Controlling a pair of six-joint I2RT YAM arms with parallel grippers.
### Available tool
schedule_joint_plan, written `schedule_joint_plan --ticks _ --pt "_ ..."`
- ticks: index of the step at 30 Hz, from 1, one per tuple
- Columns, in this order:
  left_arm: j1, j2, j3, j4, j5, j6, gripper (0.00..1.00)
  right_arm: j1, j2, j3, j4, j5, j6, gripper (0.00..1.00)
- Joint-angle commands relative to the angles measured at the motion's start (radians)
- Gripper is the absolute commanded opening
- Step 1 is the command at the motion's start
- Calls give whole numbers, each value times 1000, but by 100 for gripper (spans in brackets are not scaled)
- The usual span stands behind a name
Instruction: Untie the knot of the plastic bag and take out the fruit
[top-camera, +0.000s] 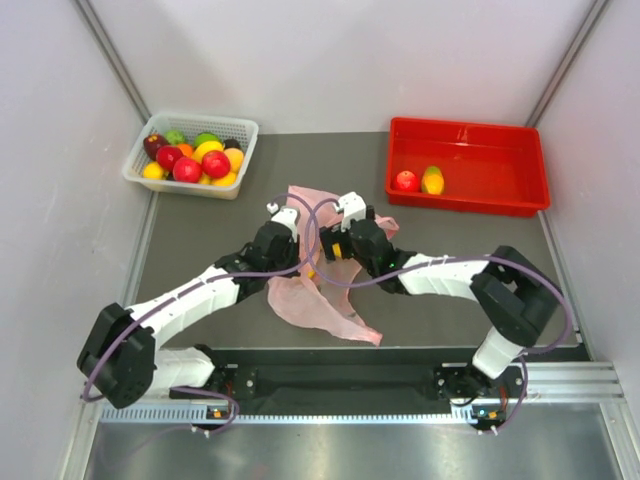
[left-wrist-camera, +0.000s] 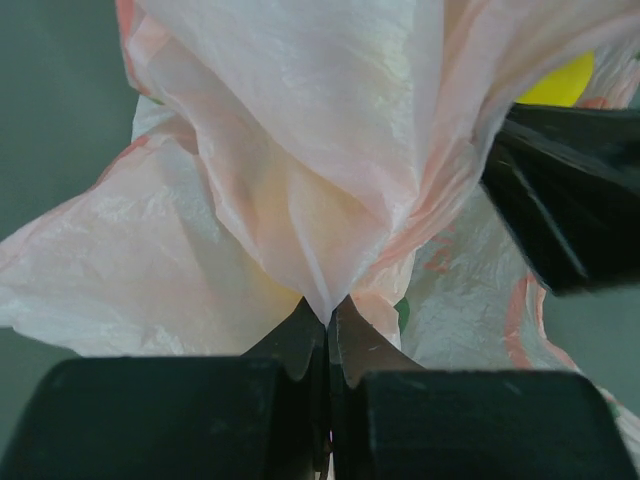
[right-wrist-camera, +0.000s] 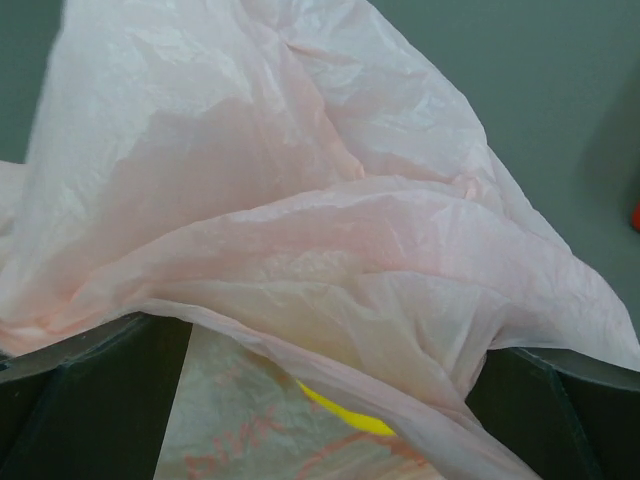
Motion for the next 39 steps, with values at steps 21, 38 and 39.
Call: schedule_joint_plan --ticks 21,38,39 --pt "23 17 46 84 -10 -2 0 -158 183 41 66 -479 -15 14" --pt "32 5 70 70 -68 -42 0 -157 -291 -136 -378 -680 54 0" --pt "33 3 73 72 -82 -47 0 -157 -325 -138 -458 -715 48 0"
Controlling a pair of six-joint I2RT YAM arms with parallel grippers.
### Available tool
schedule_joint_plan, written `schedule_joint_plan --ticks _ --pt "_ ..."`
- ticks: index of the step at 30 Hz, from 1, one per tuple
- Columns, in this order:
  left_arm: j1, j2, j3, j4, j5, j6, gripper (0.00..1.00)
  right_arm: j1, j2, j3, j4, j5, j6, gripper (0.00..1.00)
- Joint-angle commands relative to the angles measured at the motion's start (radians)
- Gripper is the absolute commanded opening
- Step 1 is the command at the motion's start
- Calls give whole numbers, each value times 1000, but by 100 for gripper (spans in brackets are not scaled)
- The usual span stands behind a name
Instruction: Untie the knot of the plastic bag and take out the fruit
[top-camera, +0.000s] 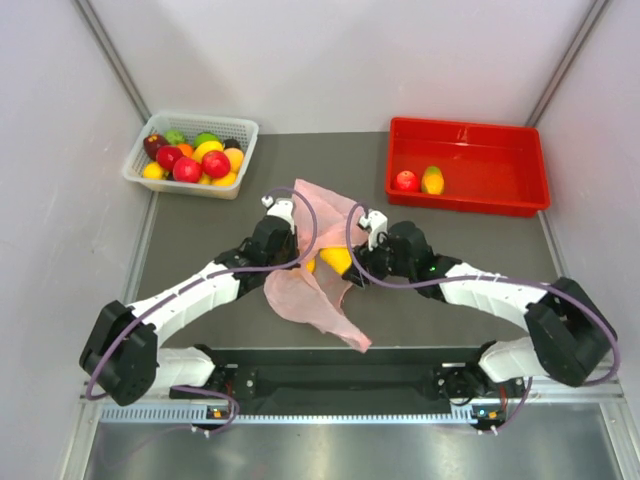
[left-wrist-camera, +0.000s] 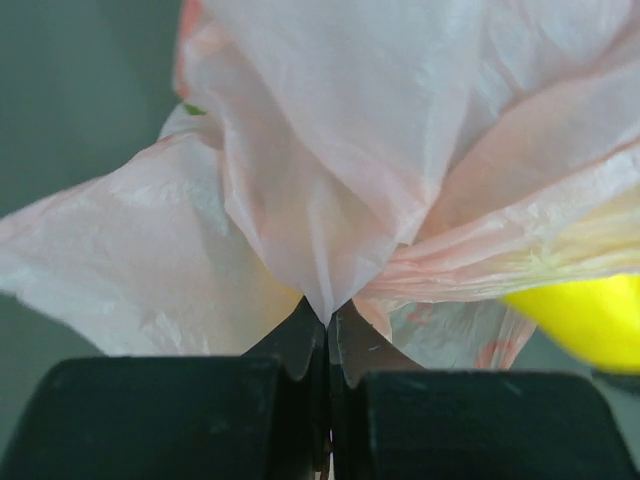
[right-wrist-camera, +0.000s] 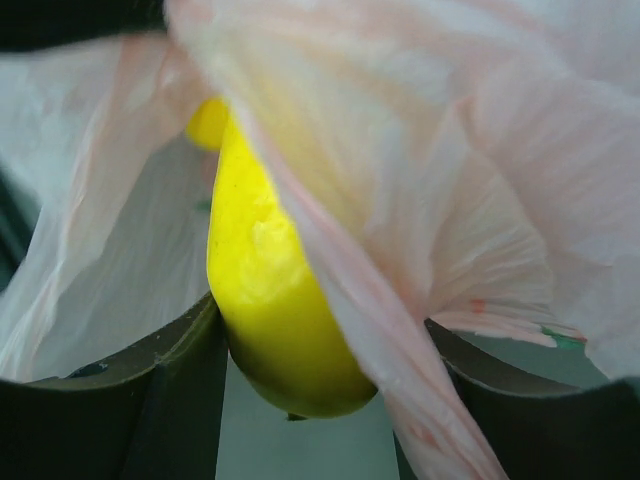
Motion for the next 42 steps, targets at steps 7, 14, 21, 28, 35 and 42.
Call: schedule_joint_plan --ticks 7,14,21,28,35,42 --pt "13 0 68 45 -66 -58 0 -2 -361 -24 -358 -346 -30 0" --pt "16 -8 56 51 -65 -69 0 -17 -727 -30 -217 -426 29 0" --pt "23 -23 47 48 -74 -72 0 -86 -667 71 -284 -331 29 0" --pt "34 -40 33 13 -122 -66 0 -130 -571 19 -179 -283 136 0" --pt "62 -83 11 -50 -191 -84 0 -223 -740 -47 -34 -217 257 0" --pt "173 -126 -1 -154 -252 -138 0 -357 -801 -12 -206 -121 210 0"
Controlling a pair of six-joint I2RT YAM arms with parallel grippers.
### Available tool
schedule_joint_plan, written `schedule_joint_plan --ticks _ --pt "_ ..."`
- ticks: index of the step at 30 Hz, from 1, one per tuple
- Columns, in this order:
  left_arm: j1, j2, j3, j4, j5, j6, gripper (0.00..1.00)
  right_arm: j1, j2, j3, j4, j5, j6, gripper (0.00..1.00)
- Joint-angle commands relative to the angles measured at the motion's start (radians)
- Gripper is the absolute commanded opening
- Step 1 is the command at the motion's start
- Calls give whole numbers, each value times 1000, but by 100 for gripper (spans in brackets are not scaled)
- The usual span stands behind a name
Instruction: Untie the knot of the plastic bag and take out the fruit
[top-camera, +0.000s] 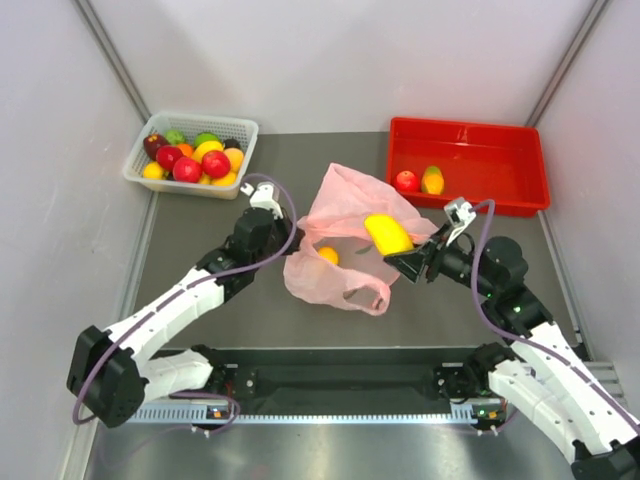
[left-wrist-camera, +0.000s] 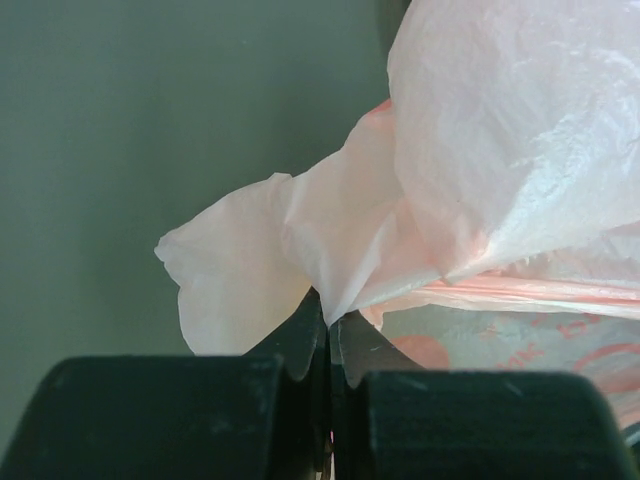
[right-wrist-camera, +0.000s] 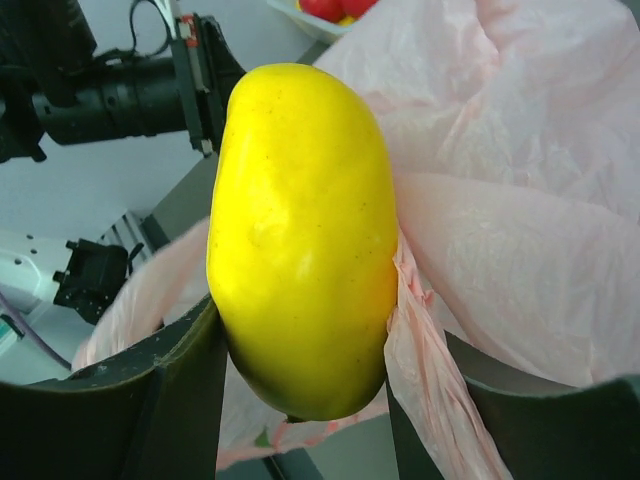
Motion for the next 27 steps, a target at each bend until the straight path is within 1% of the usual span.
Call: schedule_joint_plan --ticks 1,2,3,4,5,6,7,8,10,14,15,17,21,22,23,24,27 --pt "160 -23 -45 -223 -284 4 0 -104 -24 78 25 70 -47 0" --pt "175 -34 -54 -223 -278 -10 0 -109 22 90 -16 -16 -52 0" --pt "197 -47 -57 -216 -270 -17 0 -112 48 92 -13 -70 -58 0" --pt "201 -71 -60 -205 -247 -20 0 -112 73 89 0 -131 -61 0" --pt "201 -82 -67 -194 -232 -24 0 -110 126 81 19 -236 -59 0" --pt "201 -93 -70 -177 -212 -22 0 -109 151 77 17 -291 -62 0" --pt "201 -106 -70 -153 -198 -22 0 -110 174 72 55 -350 -64 0" --pt "201 -110 -70 -142 -177 -25 0 -107 214 61 68 -451 -67 0" --pt "201 -111 -68 -104 -157 -22 0 -93 243 58 83 -504 -79 0" --pt "201 -94 -61 -50 -97 -28 0 -41 324 76 76 -540 -94 0" --pt "201 -87 -59 -41 -83 -30 0 -11 344 83 66 -537 -104 0" --pt "201 -80 -41 -28 -78 -28 0 19 407 110 -22 -497 -157 0" --pt "204 -62 2 -27 -109 -28 0 95 508 130 -82 -461 -185 0" --pt "206 -62 10 -18 -103 -30 0 114 533 136 -95 -458 -193 0" --pt "208 -57 24 -8 -92 -33 0 132 571 156 -145 -439 -226 0" --pt "211 -48 33 5 -80 -34 0 175 590 165 -162 -426 -242 0" --pt "215 -19 85 -13 -57 -34 0 253 648 198 -256 -376 -297 0"
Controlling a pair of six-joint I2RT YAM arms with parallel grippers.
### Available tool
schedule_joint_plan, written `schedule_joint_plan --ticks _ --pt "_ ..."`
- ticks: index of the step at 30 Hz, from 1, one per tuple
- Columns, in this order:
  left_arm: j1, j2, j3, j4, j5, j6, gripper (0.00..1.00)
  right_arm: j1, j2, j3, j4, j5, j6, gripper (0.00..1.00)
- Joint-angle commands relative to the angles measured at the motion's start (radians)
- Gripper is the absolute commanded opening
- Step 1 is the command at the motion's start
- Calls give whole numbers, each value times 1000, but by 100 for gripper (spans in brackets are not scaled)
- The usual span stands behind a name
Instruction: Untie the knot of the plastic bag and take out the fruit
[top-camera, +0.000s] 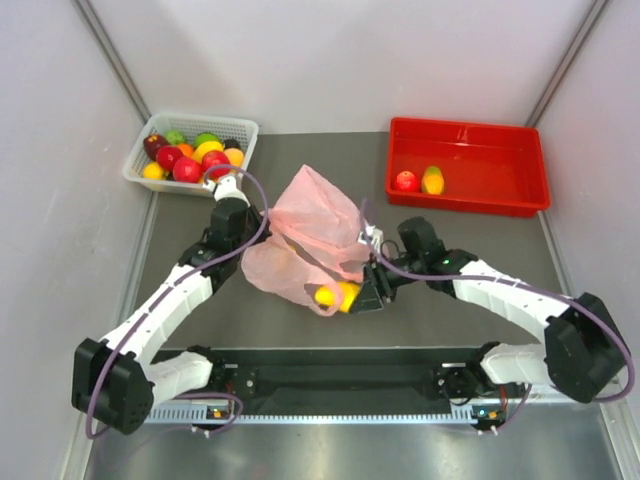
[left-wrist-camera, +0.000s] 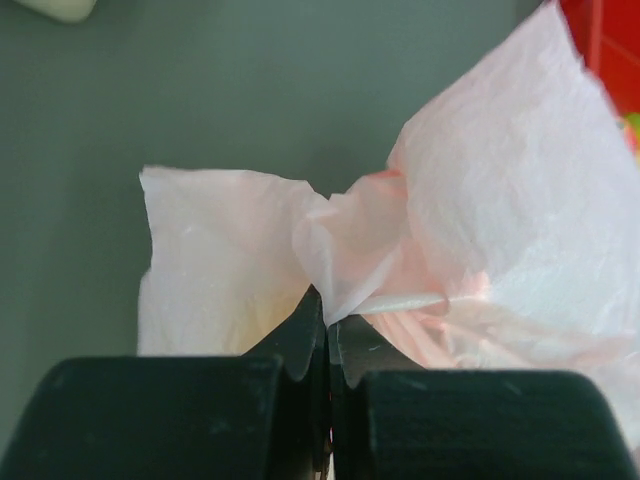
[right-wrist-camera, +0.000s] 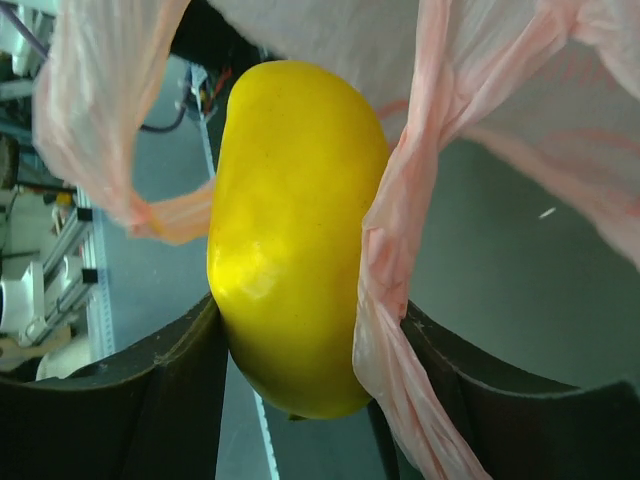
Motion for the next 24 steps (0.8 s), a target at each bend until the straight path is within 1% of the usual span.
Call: schedule_joint_plan --ticks 1,5,8,9,12,15,18,19,22,24 --pt "11 20 99 45 -9 8 0 85 45 67 -101 41 -96 0" --pt "36 39 158 -9 -59 20 0 176 94 87 -161 44 -128 0" --pt "64 48 166 -47 -102 22 0 250 98 87 -184 43 -136 0" --pt "73 45 163 -50 -101 15 0 292 101 87 -189 43 -138 0" --pt "104 30 134 -33 -70 -8 0 367 127 101 -236 50 -158 0" --pt "114 28 119 -32 -58 -12 0 409 127 116 -281 79 -172 0" --pt "119 31 105 -35 -41 -12 0 409 41 125 -288 109 -162 0" --pt "119 31 91 -35 -31 -9 0 409 -20 136 -288 112 -158 0" --pt "119 28 68 -36 -27 -8 0 409 -136 152 -284 86 -158 0" --pt "119 19 45 -35 -20 -6 0 405 -190 162 -290 105 -170 0"
